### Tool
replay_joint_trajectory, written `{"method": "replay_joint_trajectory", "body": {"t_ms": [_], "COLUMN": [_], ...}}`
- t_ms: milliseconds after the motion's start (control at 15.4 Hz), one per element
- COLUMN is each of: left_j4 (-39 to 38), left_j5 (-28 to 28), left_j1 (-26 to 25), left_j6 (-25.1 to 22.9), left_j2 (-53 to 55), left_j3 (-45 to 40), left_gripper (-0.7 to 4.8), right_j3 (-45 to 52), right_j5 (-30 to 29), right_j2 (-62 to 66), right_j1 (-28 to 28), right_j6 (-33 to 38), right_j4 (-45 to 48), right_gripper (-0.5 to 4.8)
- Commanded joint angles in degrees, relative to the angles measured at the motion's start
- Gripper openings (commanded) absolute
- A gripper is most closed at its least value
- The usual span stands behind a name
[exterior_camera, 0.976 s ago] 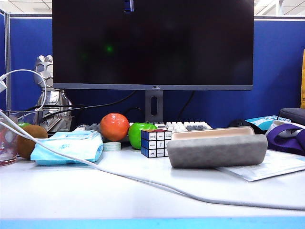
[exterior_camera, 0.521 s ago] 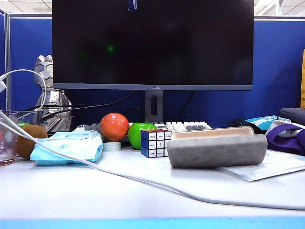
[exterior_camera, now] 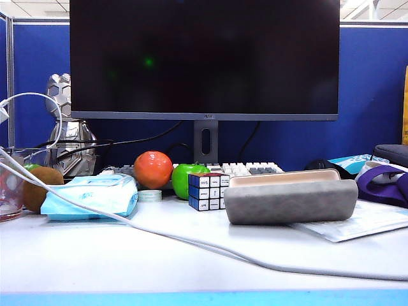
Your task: Pick up the glasses, fold the temples of the glasses, place the glasses into the glasses case, and finally close the glasses case.
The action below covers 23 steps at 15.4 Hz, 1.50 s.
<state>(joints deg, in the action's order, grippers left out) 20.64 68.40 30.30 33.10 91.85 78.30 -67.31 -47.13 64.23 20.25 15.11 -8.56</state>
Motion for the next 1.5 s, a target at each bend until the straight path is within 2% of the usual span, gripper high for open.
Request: {"method": "replay_joint_trajectory", "body": {"t_ms": [65,130,260,391,456,586,716,976,1107,1237,1497], "left_j4": [2.5,2.6,2.6,2.6,2.5,1.1,-0.1,-0.5,-1.2,-3.9,-4.2], "left_j5": [-1.2,-3.1,-4.0,-4.1,-4.2,-4.3,-5.7,-5.7,-5.7,-5.9,-6.6], "left_j1": [0.9,0.9,0.9,0.9,0.9,0.9,0.9,0.9,0.9,0.9,0.9], "left_j6": [-0.1,-0.3,-4.2,-4.2,-4.5,-10.2,-10.7,-10.8,-10.9,-13.7,-13.6], "left_j2": [-0.6,-0.6,-0.6,-0.5,-0.5,-0.5,-0.5,-0.5,-0.5,-0.5,-0.5], "left_j3": [0.2,0.2,0.2,0.2,0.2,0.2,0.2,0.2,0.1,0.1,0.1], "left_gripper": [-0.06,-0.07,-0.06,-0.07,-0.06,-0.07,-0.07,-0.07,-0.07,-0.07,-0.07], "right_j3": [-0.2,-0.2,-0.2,-0.2,-0.2,-0.2,-0.2,-0.2,-0.2,-0.2,-0.2], "right_j5": [-2.4,-2.3,0.7,3.6,3.0,-3.2,-7.1,-8.7,-8.5,-8.5,-9.6], "right_j2": [-1.7,-4.0,-8.1,-11.1,-12.2,-12.0,-11.2,-8.3,-7.3,-6.7,-5.8], "right_j1": [-0.2,-0.6,-3.1,-7.3,-9.9,-10.9,-10.4,-8.0,-5.1,-3.6,-2.8], "right_j6": [1.7,3.7,6.0,6.0,6.8,13.4,17.2,22.6,22.6,22.8,22.8], "right_j4": [3.8,4.5,4.1,4.7,6.2,11.1,14.6,17.2,19.5,22.4,21.1], "right_gripper": [-0.05,-0.06,-0.05,-0.05,-0.05,-0.05,-0.05,-0.05,-0.06,-0.05,-0.06]}}
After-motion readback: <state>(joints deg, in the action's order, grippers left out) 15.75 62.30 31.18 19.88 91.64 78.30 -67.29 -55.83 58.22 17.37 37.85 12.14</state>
